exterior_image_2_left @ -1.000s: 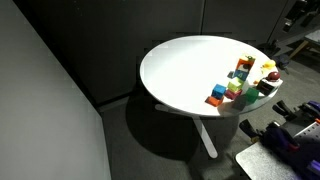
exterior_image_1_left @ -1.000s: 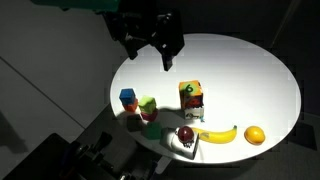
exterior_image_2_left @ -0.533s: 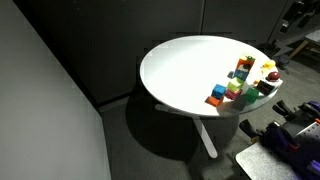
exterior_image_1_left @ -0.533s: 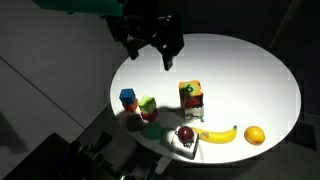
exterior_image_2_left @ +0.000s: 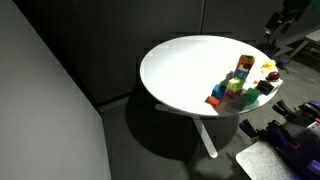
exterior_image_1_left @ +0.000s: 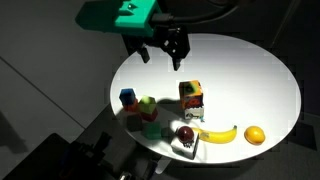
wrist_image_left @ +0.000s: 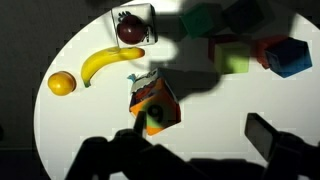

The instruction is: Pick up the block with six on it and put it on the table

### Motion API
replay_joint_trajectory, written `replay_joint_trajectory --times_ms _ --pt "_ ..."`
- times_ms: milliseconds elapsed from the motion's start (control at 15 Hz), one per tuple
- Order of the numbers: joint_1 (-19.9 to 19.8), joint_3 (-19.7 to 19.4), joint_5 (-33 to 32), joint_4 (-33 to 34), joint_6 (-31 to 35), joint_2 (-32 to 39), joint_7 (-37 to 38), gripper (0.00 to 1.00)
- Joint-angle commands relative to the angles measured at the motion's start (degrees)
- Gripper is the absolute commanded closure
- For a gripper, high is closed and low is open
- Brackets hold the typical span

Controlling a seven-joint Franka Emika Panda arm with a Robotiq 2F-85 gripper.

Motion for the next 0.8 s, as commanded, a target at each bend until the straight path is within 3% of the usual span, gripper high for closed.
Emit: replay_joint_trajectory --times_ms 0,733 --pt "-0.08 0.06 0.77 4.35 1.58 5.66 -0.48 0.00" --pt "-1.29 0.70 2.63 12.51 6.40 18.87 -6.28 0.00"
